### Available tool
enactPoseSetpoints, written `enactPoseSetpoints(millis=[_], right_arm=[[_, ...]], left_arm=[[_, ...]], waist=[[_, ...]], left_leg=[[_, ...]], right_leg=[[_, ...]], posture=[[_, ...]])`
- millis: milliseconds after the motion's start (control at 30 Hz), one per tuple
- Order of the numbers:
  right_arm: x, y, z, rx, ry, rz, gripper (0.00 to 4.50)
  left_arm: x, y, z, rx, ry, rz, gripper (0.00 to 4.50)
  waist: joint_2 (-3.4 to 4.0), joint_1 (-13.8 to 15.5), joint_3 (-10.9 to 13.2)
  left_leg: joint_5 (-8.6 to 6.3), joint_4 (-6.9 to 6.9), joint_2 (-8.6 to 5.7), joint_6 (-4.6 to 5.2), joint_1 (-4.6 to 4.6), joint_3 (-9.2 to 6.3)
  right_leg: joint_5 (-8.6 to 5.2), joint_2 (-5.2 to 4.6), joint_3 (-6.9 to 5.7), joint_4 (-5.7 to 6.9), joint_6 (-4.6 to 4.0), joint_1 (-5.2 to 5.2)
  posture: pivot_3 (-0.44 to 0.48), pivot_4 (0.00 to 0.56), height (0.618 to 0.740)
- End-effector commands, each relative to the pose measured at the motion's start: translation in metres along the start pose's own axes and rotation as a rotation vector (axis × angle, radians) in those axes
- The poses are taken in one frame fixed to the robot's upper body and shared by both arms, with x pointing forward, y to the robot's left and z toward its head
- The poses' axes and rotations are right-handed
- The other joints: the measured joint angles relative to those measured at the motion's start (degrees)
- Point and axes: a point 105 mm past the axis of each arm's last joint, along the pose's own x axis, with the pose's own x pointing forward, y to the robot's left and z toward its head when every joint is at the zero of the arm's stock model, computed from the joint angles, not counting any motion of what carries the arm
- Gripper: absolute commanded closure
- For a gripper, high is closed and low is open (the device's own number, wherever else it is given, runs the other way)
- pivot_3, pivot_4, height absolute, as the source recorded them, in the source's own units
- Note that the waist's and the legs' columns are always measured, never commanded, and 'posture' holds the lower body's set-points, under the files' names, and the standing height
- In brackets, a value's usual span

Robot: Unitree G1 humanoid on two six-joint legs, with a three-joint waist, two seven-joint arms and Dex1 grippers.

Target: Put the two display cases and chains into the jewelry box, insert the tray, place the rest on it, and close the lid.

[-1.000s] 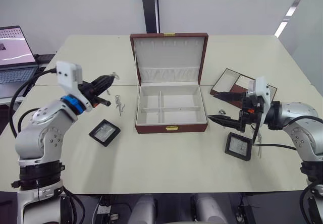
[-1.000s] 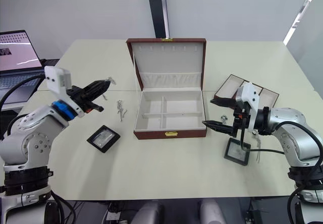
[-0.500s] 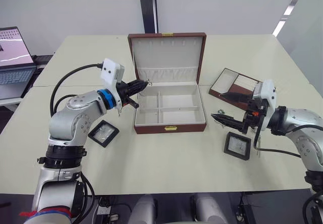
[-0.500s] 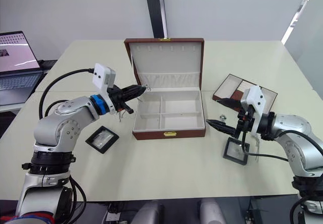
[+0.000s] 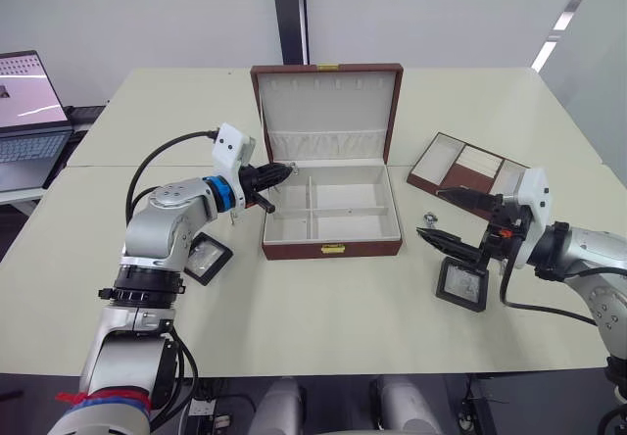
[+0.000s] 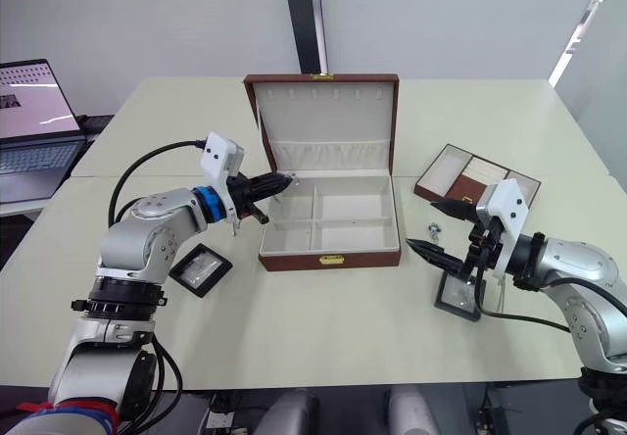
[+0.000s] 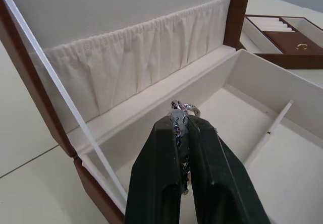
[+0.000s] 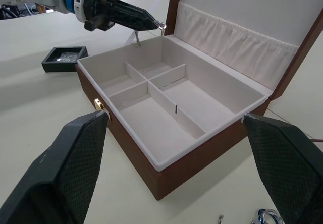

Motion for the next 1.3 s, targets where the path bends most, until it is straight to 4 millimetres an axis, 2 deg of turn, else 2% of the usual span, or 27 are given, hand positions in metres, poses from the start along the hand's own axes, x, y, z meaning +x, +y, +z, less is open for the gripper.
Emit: enactPoseSetpoints(millis=[33,133,167,267,567,600,833,1033,1100,1200,1300], right_arm=[[-0.005,-0.001,0.012,-0.044,-0.02,-0.015,0.0],[-0.006,-0.001,0.011,-0.043,-0.016,-0.014,0.0],[-0.006,-0.001,0.011,-0.042,-0.016,-0.013,0.0],[-0.005,-0.002,0.01,-0.04,-0.012,-0.009,0.0],[-0.005,-0.003,0.009,-0.039,-0.008,-0.004,0.0],[-0.005,-0.003,0.009,-0.039,-0.007,-0.004,0.0],[-0.009,-0.008,0.006,-0.031,-0.002,-0.021,0.0],[-0.017,-0.016,0.001,-0.018,0.014,-0.049,0.0],[-0.024,-0.021,-0.003,-0.015,0.035,-0.074,0.0],[-0.044,-0.032,-0.011,0.016,0.06,-0.129,0.0],[-0.069,-0.046,-0.033,0.067,0.12,-0.199,0.0]], left_arm=[[0.001,-0.003,0.012,0.033,-0.034,-0.018,4.46],[0.0,-0.003,0.012,0.03,-0.036,-0.022,4.46],[0.0,-0.004,0.012,0.026,-0.04,-0.023,3.81],[-0.002,-0.007,0.012,0.013,-0.05,-0.044,3.04],[-0.004,-0.013,0.015,-0.008,-0.067,-0.073,0.19],[-0.004,-0.014,0.015,-0.013,-0.07,-0.077,0.04],[-0.009,-0.025,0.018,-0.055,-0.081,-0.156,0.04],[-0.026,-0.033,0.022,-0.064,-0.068,-0.232,0.04],[-0.041,-0.031,0.02,-0.06,-0.041,-0.23,0.04],[-0.076,-0.014,0.014,-0.051,0.016,-0.148,0.04],[-0.116,0.01,-0.001,-0.054,0.088,-0.015,0.04]], waist=[[0.0,-0.01,0.0],[0.0,-0.01,0.0],[0.0,-0.01,0.0],[0.0,-0.01,0.0],[0.0,-0.01,0.0],[0.0,-0.01,0.0],[0.0,-0.02,0.0],[0.0,-0.04,0.0],[0.0,-0.08,0.0],[0.01,-0.33,0.01],[0.02,-0.28,0.01]], left_leg=[[0.0,0.0,0.01,0.0,0.0,0.0],[0.0,0.0,0.01,0.0,0.0,0.0],[0.0,0.0,0.0,0.0,0.0,0.0],[0.0,0.0,0.0,0.0,0.0,-0.01],[0.0,0.0,0.0,0.0,0.0,-0.01],[0.0,0.0,0.0,0.0,0.0,-0.01],[0.0,0.01,0.01,0.0,0.01,0.0],[0.0,0.0,0.01,0.0,0.01,-0.01],[0.0,0.0,0.02,0.0,0.01,0.01],[-0.01,-0.05,0.05,0.01,0.04,0.02],[-0.01,-0.06,0.06,0.02,0.07,0.07]], right_leg=[[0.0,0.01,0.0,0.0,0.0,0.0],[0.0,0.01,-0.01,0.0,0.0,0.0],[0.0,0.0,0.0,0.0,0.0,0.0],[0.0,0.0,0.0,0.0,0.0,0.0],[0.0,0.0,0.0,0.0,0.0,0.0],[0.0,0.0,0.0,0.0,0.0,0.0],[0.0,0.0,0.0,0.01,0.0,0.0],[0.0,0.01,0.0,0.01,0.0,0.0],[0.0,0.01,0.01,0.01,0.0,0.0],[-0.01,0.03,0.05,0.0,-0.01,-0.02],[-0.01,0.03,0.06,0.0,-0.02,0.0]], posture=[[0.0,0.15,0.74],[0.0,0.15,0.74],[0.0,0.15,0.74],[0.0,0.15,0.74],[0.0,0.15,0.74],[0.0,0.15,0.74],[0.0,0.15,0.74],[0.0,0.15,0.74],[0.0,0.15,0.74],[0.0,0.15,0.74],[0.0,0.15,0.74]])
